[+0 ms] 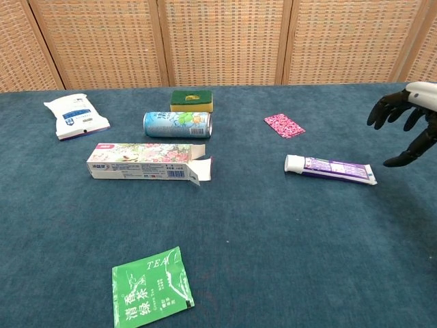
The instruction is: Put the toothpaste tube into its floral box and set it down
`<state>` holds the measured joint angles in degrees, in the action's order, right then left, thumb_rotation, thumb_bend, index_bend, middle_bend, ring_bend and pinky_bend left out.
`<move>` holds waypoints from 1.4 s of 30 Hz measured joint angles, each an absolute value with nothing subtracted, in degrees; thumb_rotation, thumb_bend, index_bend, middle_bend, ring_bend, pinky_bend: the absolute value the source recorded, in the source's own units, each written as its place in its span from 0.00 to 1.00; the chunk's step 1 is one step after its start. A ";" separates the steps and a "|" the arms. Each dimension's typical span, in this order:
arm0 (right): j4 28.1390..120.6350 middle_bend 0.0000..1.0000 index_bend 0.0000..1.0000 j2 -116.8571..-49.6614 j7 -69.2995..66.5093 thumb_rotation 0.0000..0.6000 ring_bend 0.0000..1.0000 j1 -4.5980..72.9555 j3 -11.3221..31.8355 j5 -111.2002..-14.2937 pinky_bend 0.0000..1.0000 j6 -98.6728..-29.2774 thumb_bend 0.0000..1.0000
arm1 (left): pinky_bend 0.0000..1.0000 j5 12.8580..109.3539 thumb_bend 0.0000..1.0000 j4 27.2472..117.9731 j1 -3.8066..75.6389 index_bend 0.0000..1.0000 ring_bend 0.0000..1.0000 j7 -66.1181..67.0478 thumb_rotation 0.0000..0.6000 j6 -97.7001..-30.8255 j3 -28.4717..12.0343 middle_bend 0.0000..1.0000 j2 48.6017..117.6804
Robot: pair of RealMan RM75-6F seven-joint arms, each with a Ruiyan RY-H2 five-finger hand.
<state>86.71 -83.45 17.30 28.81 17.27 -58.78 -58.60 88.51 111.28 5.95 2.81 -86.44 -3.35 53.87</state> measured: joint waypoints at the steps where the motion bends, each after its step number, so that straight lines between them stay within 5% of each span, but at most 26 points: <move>1: 85.69 0.34 0.34 -84.64 18.58 1.00 0.26 29.63 17.59 -57.14 0.31 -58.36 0.10 | 0.00 88.35 0.20 111.29 5.98 0.00 0.00 2.81 1.00 -86.39 -3.42 0.00 53.88; 9: 80.57 0.34 0.34 -91.63 26.17 1.00 0.27 34.55 18.86 -49.10 0.31 -58.58 0.24 | 0.00 86.69 0.20 111.43 6.39 0.00 0.00 2.52 1.00 -85.72 -4.04 0.00 53.71; 42: 69.40 0.37 0.37 -100.54 29.35 1.00 0.28 38.84 16.21 -45.43 0.31 -58.23 0.30 | 0.00 85.02 0.20 111.46 7.04 0.00 0.00 3.30 1.00 -84.89 -4.62 0.00 53.90</move>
<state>69.40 -100.54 29.35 38.84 16.21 -45.43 -58.23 85.02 111.46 7.04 3.30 -84.89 -4.62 53.90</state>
